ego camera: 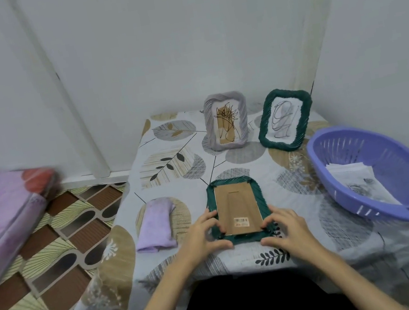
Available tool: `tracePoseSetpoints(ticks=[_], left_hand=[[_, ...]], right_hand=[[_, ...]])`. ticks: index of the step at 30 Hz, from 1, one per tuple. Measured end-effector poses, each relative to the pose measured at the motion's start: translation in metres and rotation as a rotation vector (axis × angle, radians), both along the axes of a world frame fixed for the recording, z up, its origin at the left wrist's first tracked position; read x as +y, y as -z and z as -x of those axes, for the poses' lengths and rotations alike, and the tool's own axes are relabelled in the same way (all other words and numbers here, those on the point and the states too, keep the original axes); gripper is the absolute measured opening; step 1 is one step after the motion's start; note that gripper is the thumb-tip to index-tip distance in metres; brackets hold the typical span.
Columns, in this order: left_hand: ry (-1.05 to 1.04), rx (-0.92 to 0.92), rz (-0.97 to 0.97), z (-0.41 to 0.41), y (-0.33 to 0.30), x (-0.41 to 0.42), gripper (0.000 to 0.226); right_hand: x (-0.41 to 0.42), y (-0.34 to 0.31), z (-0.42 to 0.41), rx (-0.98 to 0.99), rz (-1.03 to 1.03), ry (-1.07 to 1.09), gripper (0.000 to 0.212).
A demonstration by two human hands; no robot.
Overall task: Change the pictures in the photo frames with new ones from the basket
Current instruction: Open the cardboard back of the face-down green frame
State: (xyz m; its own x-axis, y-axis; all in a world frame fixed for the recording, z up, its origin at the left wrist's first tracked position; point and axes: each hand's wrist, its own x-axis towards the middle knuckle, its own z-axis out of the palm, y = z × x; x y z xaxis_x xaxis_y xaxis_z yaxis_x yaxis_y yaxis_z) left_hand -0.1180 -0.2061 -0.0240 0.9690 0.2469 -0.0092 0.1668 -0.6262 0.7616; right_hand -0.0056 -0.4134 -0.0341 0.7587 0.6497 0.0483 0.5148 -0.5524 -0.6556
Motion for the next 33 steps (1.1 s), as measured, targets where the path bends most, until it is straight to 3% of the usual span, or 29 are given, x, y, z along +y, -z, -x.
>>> tracePoseSetpoints(ticks=[4, 7, 19, 24, 27, 30, 33], left_hand=[[0.020, 0.013, 0.024, -0.002, 0.003, 0.002, 0.024], [0.034, -0.005, 0.043, -0.002, 0.005, 0.002, 0.023], [0.046, -0.013, 0.021, -0.003, 0.008, 0.005, 0.022], [-0.012, -0.138, 0.073, -0.016, -0.002, 0.026, 0.051], [-0.117, -0.179, -0.006, -0.037, -0.003, 0.036, 0.054], [-0.093, -0.051, -0.208, -0.059, 0.010, 0.044, 0.065], [-0.108, 0.000, -0.302, -0.075, 0.023, 0.049, 0.042]], right_hand=[[0.000, 0.007, 0.001, 0.022, -0.005, 0.008, 0.051], [0.000, 0.010, 0.000, 0.005, -0.015, 0.011, 0.038], [0.000, 0.003, 0.000, 0.018, 0.011, -0.054, 0.030], [-0.002, -0.006, -0.024, 0.153, -0.127, -0.051, 0.060], [0.019, -0.014, -0.045, 0.150, -0.161, 0.018, 0.042], [0.040, -0.007, -0.065, 0.030, -0.081, 0.053, 0.035], [0.054, 0.003, -0.078, -0.044, -0.038, 0.077, 0.023]])
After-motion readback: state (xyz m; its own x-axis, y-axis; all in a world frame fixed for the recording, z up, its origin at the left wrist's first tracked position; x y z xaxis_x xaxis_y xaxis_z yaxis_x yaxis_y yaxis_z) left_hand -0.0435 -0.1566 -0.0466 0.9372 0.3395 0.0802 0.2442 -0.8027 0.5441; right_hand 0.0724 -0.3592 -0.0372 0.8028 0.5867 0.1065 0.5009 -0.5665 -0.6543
